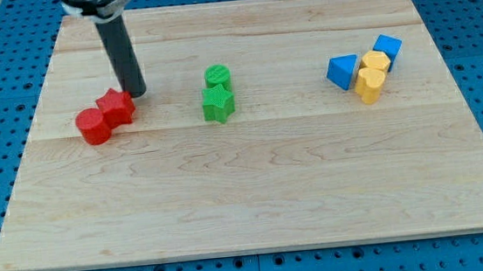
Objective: Separate the red star from the red circle
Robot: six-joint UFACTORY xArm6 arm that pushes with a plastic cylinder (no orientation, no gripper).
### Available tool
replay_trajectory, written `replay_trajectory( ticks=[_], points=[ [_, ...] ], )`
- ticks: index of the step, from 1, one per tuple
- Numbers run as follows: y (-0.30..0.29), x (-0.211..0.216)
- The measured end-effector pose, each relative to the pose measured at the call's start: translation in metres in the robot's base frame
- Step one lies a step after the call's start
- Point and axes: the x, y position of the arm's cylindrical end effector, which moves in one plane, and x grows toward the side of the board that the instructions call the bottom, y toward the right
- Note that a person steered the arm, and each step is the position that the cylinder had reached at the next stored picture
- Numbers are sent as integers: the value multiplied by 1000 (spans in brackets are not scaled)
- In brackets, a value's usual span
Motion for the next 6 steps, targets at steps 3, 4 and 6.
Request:
replay_trajectory(
  ticks=[3,4,6],
  points=[
    [34,86],
    [-5,43],
    [-24,74]
  ],
)
